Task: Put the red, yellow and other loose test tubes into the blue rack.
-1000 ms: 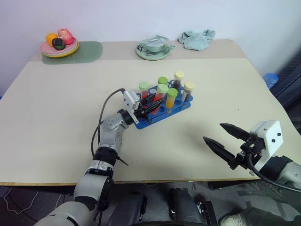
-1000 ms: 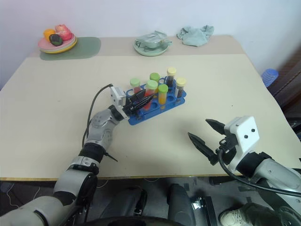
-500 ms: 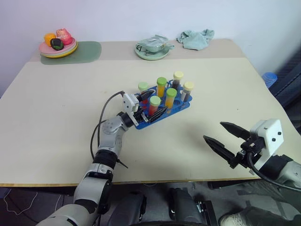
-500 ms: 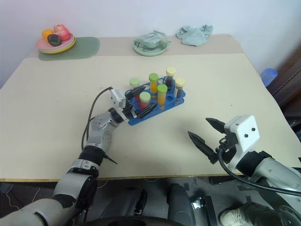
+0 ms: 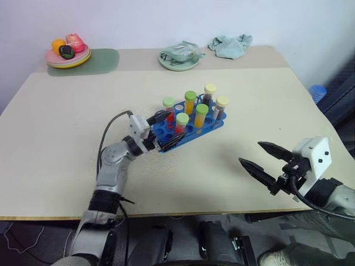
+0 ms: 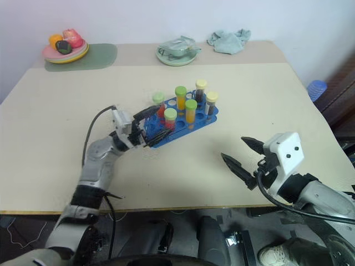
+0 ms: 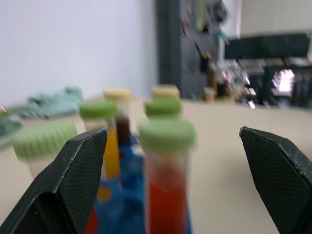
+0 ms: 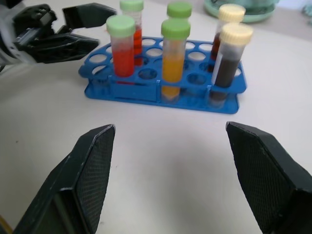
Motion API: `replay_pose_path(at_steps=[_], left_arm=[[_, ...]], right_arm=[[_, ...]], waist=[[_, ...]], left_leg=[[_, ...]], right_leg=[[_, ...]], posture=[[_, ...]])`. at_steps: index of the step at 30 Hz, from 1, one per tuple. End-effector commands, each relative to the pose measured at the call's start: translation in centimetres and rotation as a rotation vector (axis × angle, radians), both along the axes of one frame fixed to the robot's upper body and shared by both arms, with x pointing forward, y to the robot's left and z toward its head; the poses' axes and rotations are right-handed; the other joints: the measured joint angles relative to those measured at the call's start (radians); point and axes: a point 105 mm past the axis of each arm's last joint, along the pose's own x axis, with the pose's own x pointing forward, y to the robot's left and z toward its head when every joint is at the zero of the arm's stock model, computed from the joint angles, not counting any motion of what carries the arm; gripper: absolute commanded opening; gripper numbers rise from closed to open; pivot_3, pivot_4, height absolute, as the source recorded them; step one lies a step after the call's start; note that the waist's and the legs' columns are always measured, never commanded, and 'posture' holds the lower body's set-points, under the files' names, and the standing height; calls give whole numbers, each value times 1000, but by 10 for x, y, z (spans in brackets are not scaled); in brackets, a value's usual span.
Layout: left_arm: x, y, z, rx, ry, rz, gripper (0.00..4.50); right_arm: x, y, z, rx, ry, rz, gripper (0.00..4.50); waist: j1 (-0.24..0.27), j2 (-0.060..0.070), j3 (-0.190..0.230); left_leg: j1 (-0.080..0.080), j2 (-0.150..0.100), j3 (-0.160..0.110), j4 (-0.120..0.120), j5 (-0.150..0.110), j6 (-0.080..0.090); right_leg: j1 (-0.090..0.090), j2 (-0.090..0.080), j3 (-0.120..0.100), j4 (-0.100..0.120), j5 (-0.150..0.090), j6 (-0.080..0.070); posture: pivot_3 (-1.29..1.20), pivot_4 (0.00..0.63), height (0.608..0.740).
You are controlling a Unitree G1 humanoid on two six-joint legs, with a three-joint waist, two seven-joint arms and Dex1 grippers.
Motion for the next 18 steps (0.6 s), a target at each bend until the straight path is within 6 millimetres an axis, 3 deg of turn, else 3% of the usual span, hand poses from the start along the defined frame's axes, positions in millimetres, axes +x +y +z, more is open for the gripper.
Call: replay_pose_path(at_steps=[1,7,11,18], left_arm=[[-5,14,7,26,57,3,4439],[-16,44,9,39,147,10,4439],[-34,93,12,159,182,104,4439],[-62,111,7,224,224,144,4439]], right_arm=[[4,0,4,-11,-35,19,3714],[13,-14,1,-30,-52,-22,3714],[23,-38,-8,-62,-73,-120,3714],[26,-69,-24,-60,-83,-179,3714]], waist=[[1,0,0],[1,1,0],[-5,1,0],[3,4,0]], left_leg=[[0,0,0,0,0,0],[0,0,0,0,0,0],[0,2,1,-1,-1,-1],[0,2,2,-2,-2,0]], right_leg=[[0,0,0,0,0,0],[0,1,0,0,0,0],[-1,2,1,0,0,0],[0,2,1,-1,0,-1]], posture=[[0,150,740],[0,150,740],[0,150,740],[0,150,740]])
